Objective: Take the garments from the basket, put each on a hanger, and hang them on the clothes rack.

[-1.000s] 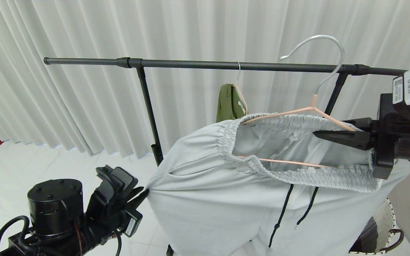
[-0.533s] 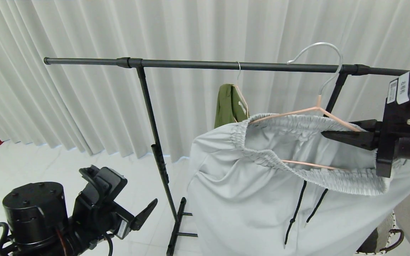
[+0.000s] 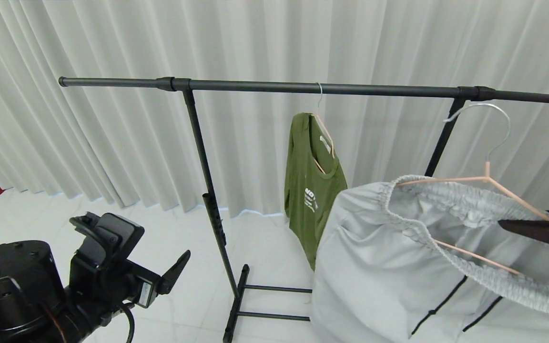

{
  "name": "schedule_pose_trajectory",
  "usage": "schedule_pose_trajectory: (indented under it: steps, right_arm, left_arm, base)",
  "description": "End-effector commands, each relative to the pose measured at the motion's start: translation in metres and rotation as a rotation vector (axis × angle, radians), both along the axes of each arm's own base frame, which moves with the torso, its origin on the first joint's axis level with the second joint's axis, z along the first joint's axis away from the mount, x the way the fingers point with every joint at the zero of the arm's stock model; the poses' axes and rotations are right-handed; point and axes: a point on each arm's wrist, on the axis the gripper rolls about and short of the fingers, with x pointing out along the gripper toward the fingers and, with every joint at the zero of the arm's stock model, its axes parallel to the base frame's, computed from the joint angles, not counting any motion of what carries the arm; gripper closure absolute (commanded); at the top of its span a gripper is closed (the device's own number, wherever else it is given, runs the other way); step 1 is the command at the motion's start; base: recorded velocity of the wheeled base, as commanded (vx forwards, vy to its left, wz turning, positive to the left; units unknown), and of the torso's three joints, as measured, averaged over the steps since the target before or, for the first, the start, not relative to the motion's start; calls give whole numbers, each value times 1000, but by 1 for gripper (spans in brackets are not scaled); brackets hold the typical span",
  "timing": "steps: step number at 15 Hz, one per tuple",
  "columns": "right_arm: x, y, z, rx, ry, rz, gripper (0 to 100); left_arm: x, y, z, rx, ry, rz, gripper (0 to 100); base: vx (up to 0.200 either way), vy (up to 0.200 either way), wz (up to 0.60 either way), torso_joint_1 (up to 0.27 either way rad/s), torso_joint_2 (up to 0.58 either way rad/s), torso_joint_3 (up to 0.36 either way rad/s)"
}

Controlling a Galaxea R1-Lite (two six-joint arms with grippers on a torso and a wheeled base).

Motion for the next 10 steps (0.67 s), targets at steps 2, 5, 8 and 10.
schedule_pose_trajectory:
  steps: [2, 5, 8, 10]
  right_arm:
    - [-34, -21, 3, 1, -5, -115, 100]
    - [-45, -32, 1, -3, 20, -215, 100]
    - [-41, -37, 1, 4, 31, -277, 100]
    - [-34, -37, 5, 67, 50, -312, 100]
  left_arm:
    - [4, 0, -4, 21, 16, 7, 0]
    - [7, 0, -6, 52, 21, 3, 0]
    - [12, -2, -1, 44, -4, 4, 0]
    - [12, -3, 0, 50, -10, 28, 0]
  base:
    - [0, 0, 0, 0, 0, 0]
    - [0, 0, 0, 0, 0, 0]
    - [0, 0, 0, 0, 0, 0]
    - [0, 0, 0, 0, 0, 0]
